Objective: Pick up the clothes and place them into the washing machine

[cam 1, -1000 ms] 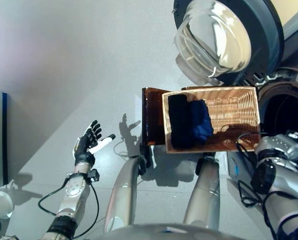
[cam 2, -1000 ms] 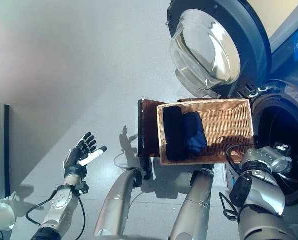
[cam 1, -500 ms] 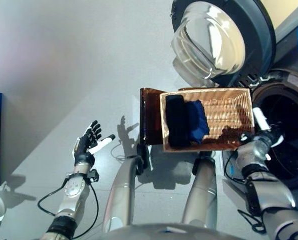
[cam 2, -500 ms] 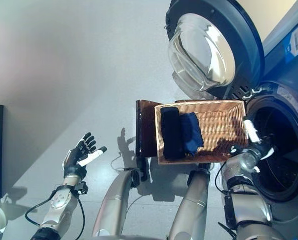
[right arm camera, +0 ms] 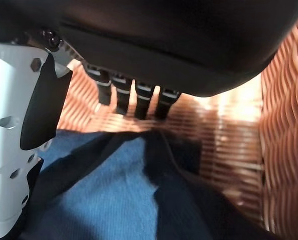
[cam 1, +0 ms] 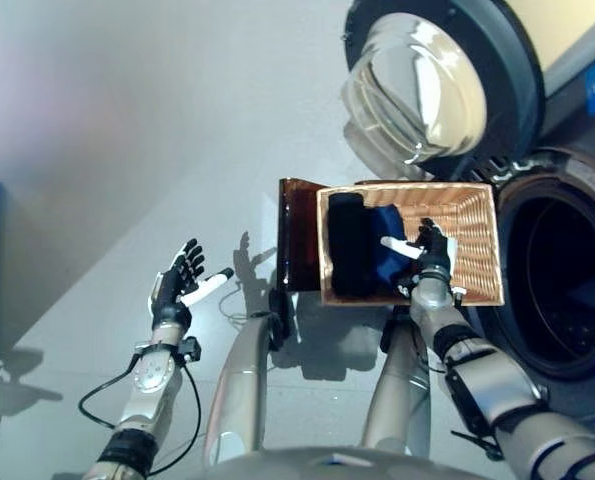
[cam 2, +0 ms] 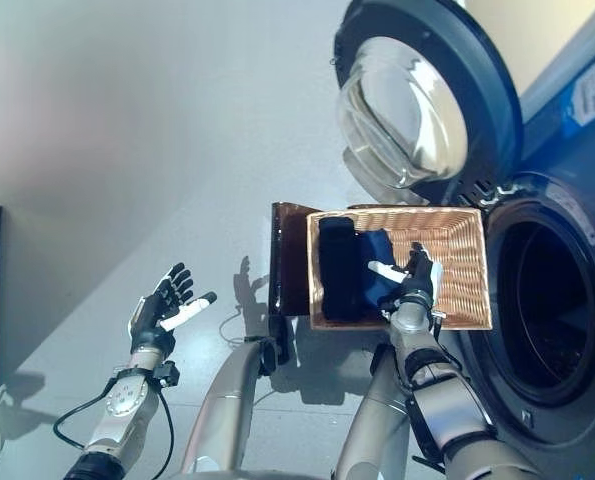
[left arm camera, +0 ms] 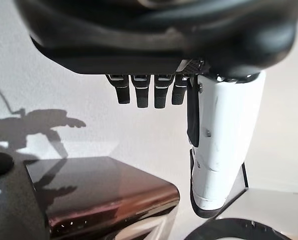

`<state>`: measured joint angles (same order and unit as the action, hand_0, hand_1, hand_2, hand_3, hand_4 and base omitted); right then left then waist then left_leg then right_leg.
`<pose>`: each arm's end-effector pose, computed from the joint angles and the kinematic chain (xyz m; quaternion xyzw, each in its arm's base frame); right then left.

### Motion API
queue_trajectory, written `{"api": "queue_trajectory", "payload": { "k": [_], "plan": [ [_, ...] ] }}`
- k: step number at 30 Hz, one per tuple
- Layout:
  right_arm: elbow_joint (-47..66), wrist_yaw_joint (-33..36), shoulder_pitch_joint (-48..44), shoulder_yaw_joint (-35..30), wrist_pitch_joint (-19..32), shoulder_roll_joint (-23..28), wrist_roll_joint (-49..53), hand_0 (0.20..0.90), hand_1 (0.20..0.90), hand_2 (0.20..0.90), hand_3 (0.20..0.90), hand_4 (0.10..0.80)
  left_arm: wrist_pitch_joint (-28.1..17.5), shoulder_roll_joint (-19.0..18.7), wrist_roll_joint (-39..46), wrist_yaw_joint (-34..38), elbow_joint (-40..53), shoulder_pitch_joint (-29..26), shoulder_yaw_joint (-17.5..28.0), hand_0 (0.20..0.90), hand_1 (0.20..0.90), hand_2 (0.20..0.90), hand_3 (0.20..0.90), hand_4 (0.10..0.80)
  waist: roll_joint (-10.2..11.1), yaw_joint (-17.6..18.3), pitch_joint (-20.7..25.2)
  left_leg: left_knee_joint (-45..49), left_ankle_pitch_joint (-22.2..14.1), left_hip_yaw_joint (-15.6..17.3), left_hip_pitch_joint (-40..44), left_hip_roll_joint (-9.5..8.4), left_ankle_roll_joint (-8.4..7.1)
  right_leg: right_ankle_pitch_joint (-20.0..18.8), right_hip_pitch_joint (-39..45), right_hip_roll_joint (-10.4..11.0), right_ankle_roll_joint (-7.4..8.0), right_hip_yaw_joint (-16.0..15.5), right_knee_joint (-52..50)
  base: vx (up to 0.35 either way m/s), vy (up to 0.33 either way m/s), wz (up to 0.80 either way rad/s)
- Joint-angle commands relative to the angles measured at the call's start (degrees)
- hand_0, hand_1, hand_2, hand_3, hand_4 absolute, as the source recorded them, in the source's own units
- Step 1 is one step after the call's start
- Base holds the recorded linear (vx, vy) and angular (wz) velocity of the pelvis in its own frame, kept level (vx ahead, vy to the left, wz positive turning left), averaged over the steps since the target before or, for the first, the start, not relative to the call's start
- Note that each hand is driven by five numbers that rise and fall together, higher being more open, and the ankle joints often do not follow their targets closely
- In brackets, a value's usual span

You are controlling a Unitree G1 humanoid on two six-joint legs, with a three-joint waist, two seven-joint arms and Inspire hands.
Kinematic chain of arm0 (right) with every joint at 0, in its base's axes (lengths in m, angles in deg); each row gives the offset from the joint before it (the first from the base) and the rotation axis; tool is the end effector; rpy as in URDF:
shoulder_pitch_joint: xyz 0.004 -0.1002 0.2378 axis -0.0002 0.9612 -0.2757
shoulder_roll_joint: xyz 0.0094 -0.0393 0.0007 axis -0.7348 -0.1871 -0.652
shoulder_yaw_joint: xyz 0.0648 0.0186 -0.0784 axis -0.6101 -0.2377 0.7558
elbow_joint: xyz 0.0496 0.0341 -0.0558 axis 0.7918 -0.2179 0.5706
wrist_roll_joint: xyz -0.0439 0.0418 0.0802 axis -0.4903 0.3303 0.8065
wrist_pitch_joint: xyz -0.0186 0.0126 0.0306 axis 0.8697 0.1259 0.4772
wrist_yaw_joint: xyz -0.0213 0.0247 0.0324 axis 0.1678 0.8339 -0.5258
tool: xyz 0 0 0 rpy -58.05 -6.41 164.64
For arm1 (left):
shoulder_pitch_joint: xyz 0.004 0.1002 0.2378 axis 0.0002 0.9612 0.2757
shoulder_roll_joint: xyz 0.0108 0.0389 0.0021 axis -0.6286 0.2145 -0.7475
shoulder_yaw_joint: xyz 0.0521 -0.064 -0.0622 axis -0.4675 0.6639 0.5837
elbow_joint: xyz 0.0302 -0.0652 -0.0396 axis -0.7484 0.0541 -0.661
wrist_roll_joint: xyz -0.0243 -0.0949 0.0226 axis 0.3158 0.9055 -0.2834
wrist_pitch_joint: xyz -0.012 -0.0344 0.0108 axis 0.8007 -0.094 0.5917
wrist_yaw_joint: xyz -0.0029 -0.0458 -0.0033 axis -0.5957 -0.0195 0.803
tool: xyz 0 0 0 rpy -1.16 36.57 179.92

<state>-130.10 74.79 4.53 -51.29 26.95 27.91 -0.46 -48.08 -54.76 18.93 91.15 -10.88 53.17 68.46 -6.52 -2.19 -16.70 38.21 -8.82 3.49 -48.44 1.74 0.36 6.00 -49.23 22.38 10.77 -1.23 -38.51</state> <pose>0.2862 -0.2137 0.0074 -0.1248 0.1709 -0.2555 0.9434 0.1713 0.2100 -0.0248 -0.0297 0.0763 0.0832 0.9932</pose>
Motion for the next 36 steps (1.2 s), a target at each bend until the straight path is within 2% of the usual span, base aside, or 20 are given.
{"api": "queue_trajectory", "payload": {
  "k": [1,5,12,22,23,24,25,26,27,28,29,30,31,32,33,34,36],
  "plan": [
    [0.82,1.97,-5.04,3.52,0.84,2.40,-5.36,0.900,0.900,0.900,0.900,0.800,-3.45,-2.65,-1.48,1.47,2.70,0.20,4.97,0.900,0.900,0.900,0.900,0.800,0.38,-0.86,0.62,-2.33,-1.92,-0.58,4.30,0.15,-2.36,-7.29,1.11,0.00,-2.21,0.70,3.84,0.018,0.020,0.12],
    [-2.44,3.97,-8.13,5.48,-1.66,2.18,-10.18,0.900,0.900,0.900,0.900,0.800,-3.40,-2.84,-1.98,2.32,2.75,-0.03,5.09,0.900,0.900,0.900,0.900,0.800,0.03,-1.69,0.27,-2.44,-1.84,-0.54,3.76,-0.34,-2.08,-7.55,0.70,0.16,-2.18,0.84,3.76,0.006,0.010,0.03],
    [-4.37,6.20,-9.84,7.21,-4.07,2.55,-15.80,0.900,0.900,0.900,0.900,0.800,-3.43,-3.01,-2.57,3.05,3.57,-0.38,5.14,0.900,0.900,0.900,0.900,0.800,0.01,-1.84,0.27,-2.31,-1.83,-0.76,3.40,-0.22,-1.99,-7.23,0.53,0.23,-2.30,0.69,3.45,0.000,0.000,0.00],
    [-7.82,6.56,-11.69,15.12,-9.94,-2.35,-29.16,0.900,0.900,0.900,0.900,0.800,-2.75,-2.63,-3.24,3.00,3.50,-0.83,4.98,0.900,0.900,0.900,0.900,0.800,-0.13,-2.62,0.46,-2.05,-1.83,-0.74,2.85,-0.46,-1.89,-7.34,0.00,0.22,-2.34,0.95,3.13,0.010,-0.001,0.00],
    [-10.13,5.98,-12.16,16.51,-11.91,-3.40,-31.87,0.900,0.900,0.900,0.900,0.800,-2.30,-2.71,-3.57,2.82,3.51,-0.67,5.01,0.900,0.900,0.900,0.900,0.800,-0.50,-3.30,0.68,-1.04,-4.14,-1.09,3.24,-0.39,-2.18,-5.09,0.13,0.11,-1.83,1.18,1.54,0.000,0.000,0.00],
    [-10.13,6.00,-12.28,16.52,-11.89,-3.39,-31.88,0.900,0.900,0.900,0.900,0.800,-2.30,-2.70,-3.57,2.84,3.57,-0.74,5.06,0.900,0.900,0.900,0.900,0.800,-0.39,-3.10,0.53,-1.89,-1.92,-0.75,2.64,-0.59,-1.85,-7.24,-0.21,0.29,-2.38,0.93,2.86,0.100,-0.017,0.00],
    [-10.96,5.72,-12.30,16.80,-12.63,-3.76,-32.61,0.900,0.900,0.900,0.900,0.800,-2.08,-2.76,-3.71,2.70,3.63,-0.57,4.96,0.900,0.900,0.900,0.900,0.800,-0.63,-3.49,0.77,-0.98,-4.13,-1.18,3.12,-0.45,-2.16,-5.04,0.06,0.19,-1.83,1.14,1.47,-0.096,0.008,0.03],
    [-11.70,5.42,-12.38,17.14,-13.45,-3.99,-33.63,0.900,0.900,0.900,0.900,0.800,-1.80,-2.70,-3.69,2.48,3.88,-0.58,4.90,0.900,0.900,0.900,0.900,0.800,-0.72,-3.57,0.69,-1.89,-1.82,-0.90,2.53,-0.74,-1.79,-7.16,-0.32,0.47,-2.36,0.84,2.66,0.003,-0.004,0.04],
    [-12.40,5.04,-12.17,17.22,-14.13,-4.15,-34.48,0.900,0.900,0.900,0.900,0.800,-1.54,-2.68,-3.91,2.33,4.12,-0.46,4.86,0.900,0.900,0.900,0.900,0.800,-0.92,-3.83,0.70,-1.68,-1.85,-0.96,2.35,-0.80,-1.75,-7.12,-0.46,0.53,-2.37,0.86,2.47,0.002,-0.002,0.08],
    [-12.96,4.66,-11.80,17.05,-14.53,-4.33,-34.90,0.900,0.900,0.900,0.900,0.800,-1.40,-2.71,-4.03,2.07,4.17,-0.33,4.73,0.900,0.900,0.900,0.900,0.800,-1.18,-4.15,0.90,-0.75,-4.07,-1.29,2.86,-0.64,-2.05,-4.92,-0.18,0.39,-1.83,1.11,0.99,0.101,-0.017,0.05],
    [-13.49,4.34,-11.47,16.89,-15.12,-4.43,-35.28,0.900,0.900,0.900,0.900,0.800,-1.17,-2.66,-4.16,1.88,4.63,-0.22,4.58,0.900,0.900,0.900,0.900,0.800,-1.30,-4.34,0.97,-0.68,-4.05,-1.32,2.75,-0.69,-2.02,-4.90,-0.17,0.44,-1.82,1.07,0.91,0.005,-0.007,0.07],
    [-13.64,4.20,-11.10,16.72,-15.36,-4.32,-35.76,0.900,0.900,0.900,0.900,0.800,-1.00,-2.58,-4.29,1.71,4.85,-0.26,4.61,0.900,0.900,0.900,0.900,0.800,-1.33,-4.32,0.92,-1.64,-1.79,-1.00,2.24,-0.93,-1.66,-7.04,-0.44,0.64,-2.37,0.83,2.24,0.005,-0.011,0.08],
    [-13.80,4.15,-10.53,16.38,-15.58,-4.15,-35.86,0.900,0.900,0.900,0.900,0.800,-0.81,-2.57,-4.50,1.60,5.31,-0.07,4.51,0.900,0.900,0.900,0.900,0.800,-1.51,-4.60,1.14,-0.70,-4.10,-1.34,2.86,-0.77,-1.94,-4.82,-0.16,0.48,-1.80,1.07,0.74,-0.089,0.003,0.09],
    [-13.72,3.95,-10.25,15.93,-15.70,-3.90,-35.69,0.900,0.900,0.900,0.900,0.800,-0.71,-2.50,-4.57,1.47,5.53,-0.06,4.56,0.900,0.900,0.900,0.900,0.800,-1.49,-4.51,1.06,-1.53,-1.84,-1.07,2.25,-1.02,-1.56,-6.98,-0.49,0.68,-2.33,0.83,1.96,0.007,-0.005,0.08],
    [-13.72,3.78,-9.68,15.40,-15.78,-3.60,-35.65,0.425,0.425,0.425,0.425,0.461,-0.58,-2.49,-4.79,1.40,5.65,-0.01,4.57,0.900,0.900,0.900,0.900,0.800,-1.58,-4.61,1.15,-1.54,-1.79,-1.14,2.23,-1.06,-1.53,-7.03,-0.56,0.75,-2.26,0.83,1.94,-0.090,0.012,0.05],
    [-13.71,3.65,-9.40,15.21,-15.90,-3.41,-35.97,0.200,0.200,0.200,0.200,0.300,-0.47,-2.40,-4.96,1.32,5.36,-0.08,4.50,0.900,0.900,0.900,0.900,0.800,-1.61,-4.59,1.19,-1.50,-1.81,-1.14,2.24,-1.04,-1.47,-7.05,-0.60,0.75,-2.22,0.94,1.87,0.005,0.000,0.03],
    [-13.60,3.34,-8.92,14.98,-16.00,-3.11,-36.15,0.200,0.200,0.200,0.200,0.300,-0.34,-2.35,-5.07,1.21,5.23,-0.14,4.45,0.900,0.900,0.900,0.900,0.800,-1.62,-4.65,1.26,-1.40,-1.88,-1.11,2.25,-1.06,-1.42,-7.01,-0.72,0.81,-2.20,1.05,1.75,0.000,0.000,0.00]
  ]
}}
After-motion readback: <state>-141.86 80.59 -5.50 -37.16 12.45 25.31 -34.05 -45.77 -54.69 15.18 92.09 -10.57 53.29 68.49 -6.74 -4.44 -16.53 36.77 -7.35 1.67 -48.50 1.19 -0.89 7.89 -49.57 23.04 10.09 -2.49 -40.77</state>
